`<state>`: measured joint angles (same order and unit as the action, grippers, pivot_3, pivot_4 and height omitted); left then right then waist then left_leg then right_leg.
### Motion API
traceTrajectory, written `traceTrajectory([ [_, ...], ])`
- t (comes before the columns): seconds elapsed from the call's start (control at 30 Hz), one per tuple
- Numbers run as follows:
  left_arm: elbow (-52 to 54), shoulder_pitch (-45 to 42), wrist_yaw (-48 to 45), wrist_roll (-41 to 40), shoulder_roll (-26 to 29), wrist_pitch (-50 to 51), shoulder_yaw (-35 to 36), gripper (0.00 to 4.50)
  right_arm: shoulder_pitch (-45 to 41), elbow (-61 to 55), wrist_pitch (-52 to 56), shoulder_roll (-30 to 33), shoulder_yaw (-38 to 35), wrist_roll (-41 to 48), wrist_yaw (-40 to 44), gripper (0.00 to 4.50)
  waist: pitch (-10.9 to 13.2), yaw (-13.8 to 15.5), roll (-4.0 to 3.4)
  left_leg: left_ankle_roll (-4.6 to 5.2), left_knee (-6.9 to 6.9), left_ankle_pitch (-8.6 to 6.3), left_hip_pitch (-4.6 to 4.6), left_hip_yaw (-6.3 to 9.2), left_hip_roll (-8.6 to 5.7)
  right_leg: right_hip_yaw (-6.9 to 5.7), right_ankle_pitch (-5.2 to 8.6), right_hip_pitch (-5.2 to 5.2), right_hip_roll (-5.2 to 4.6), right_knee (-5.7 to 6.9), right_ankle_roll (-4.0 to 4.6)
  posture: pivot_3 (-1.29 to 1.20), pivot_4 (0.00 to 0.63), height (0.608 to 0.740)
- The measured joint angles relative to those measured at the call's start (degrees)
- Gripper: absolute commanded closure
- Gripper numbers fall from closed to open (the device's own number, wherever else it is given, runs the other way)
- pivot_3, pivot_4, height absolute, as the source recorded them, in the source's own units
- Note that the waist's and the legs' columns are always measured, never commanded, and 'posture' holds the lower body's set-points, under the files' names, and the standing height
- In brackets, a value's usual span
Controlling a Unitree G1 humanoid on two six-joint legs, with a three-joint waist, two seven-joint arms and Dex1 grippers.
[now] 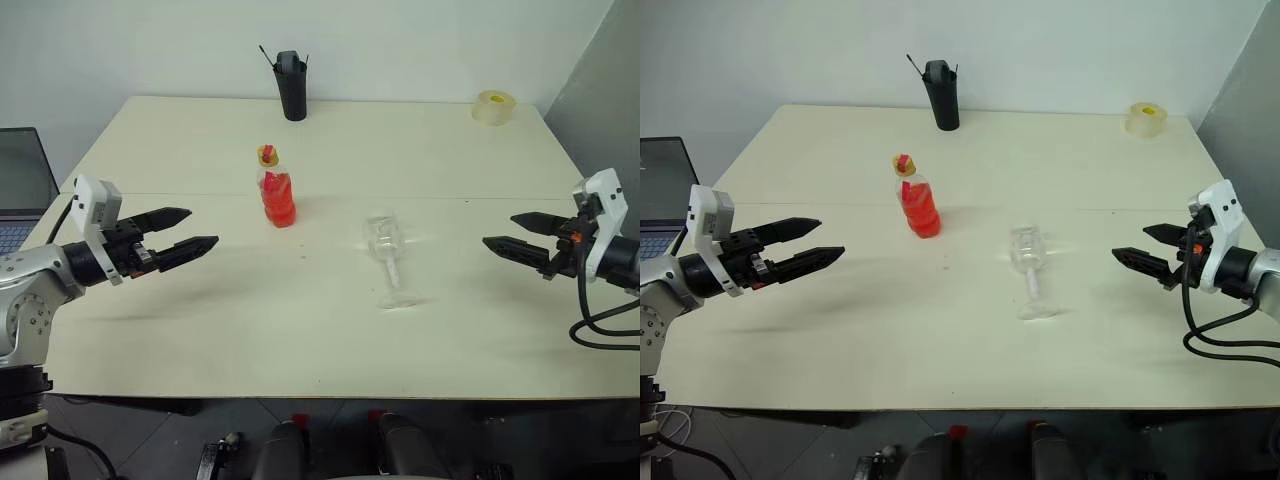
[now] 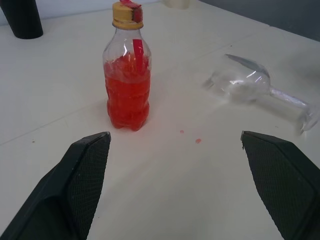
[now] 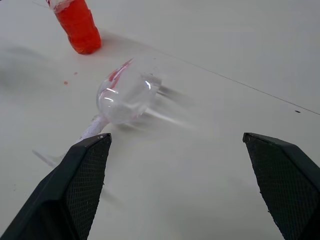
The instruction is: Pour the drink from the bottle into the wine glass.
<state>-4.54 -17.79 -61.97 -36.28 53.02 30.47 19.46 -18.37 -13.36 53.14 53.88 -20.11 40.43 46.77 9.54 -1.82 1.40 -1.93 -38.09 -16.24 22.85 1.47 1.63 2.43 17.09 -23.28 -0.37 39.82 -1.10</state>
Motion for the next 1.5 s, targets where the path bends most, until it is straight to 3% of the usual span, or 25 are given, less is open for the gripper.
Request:
traceTrajectory([
  [0.37, -5.1, -4.0, 2.9, 2.0, -3.1, -2.9, 0.0, 0.01, -0.1, -1.2, 0.1, -0.1, -0.5, 2.0, 2.0, 0.0, 0.0, 0.1, 0.0, 0.0, -0.02, 0.0, 0.01, 0.01, 0.0, -0.01, 0.0, 0.0, -0.01, 0.02, 0.0, 0.0, 0.15, 0.74],
  [0.7, -5.0, -9.8, 15.6, 12.8, -13.8, -8.9, -8.2, 0.01, -7.7, -10.8, 3.0, -16.6, 14.7, 3.8, -7.5, 0.0, 0.0, 0.1, 0.02, -0.01, -0.08, 0.0, 0.09, 0.04, 0.01, 0.01, -0.01, -0.04, -0.04, 0.06, 0.0, 0.0, 0.15, 0.74],
  [0.9, -10.9, -14.4, 21.6, 18.9, -18.6, -15.8, -10.2, 0.01, -11.8, -11.6, 3.5, -23.6, 22.8, 1.3, -13.0, 0.0, 0.0, 0.1, 0.03, -0.01, -0.11, 0.01, 0.07, 0.06, -0.06, -0.05, -0.01, -0.04, -0.1, 0.1, 0.0, 0.0, 0.15, 0.74],
  [1.13, -18.7, -17.9, 22.4, 23.1, -23.3, -21.0, -14.9, 0.01, -12.8, -11.3, 3.5, -24.9, 25.0, -0.9, -14.1, 0.0, 0.0, 0.2, 0.04, -0.01, -0.12, 0.01, 0.08, 0.08, -0.07, -0.07, -0.02, -0.04, -0.09, 0.09, 0.0, 0.0, 0.15, 0.74],
  [1.33, -25.3, -23.0, 23.2, 25.2, -23.6, -24.3, -15.0, 0.01, -12.8, -11.4, 3.5, -24.8, 25.0, -1.0, -14.1, 0.0, 0.0, 0.0, 0.04, -0.01, -0.12, 0.01, 0.07, 0.07, -0.06, -0.07, -0.02, -0.04, -0.06, 0.11, 0.0, 0.0, 0.15, 0.74],
  [1.5, -32.2, -24.9, 24.4, 26.3, -27.2, -27.3, -15.1, 0.01, -12.7, -11.5, 3.6, -24.9, 25.0, -1.0, -14.4, 0.0, 0.0, 0.1, 0.04, -0.01, -0.14, 0.01, 0.1, 0.08, -0.08, -0.09, -0.02, -0.04, -0.07, 0.1, 0.0, 0.0, 0.15, 0.74],
])
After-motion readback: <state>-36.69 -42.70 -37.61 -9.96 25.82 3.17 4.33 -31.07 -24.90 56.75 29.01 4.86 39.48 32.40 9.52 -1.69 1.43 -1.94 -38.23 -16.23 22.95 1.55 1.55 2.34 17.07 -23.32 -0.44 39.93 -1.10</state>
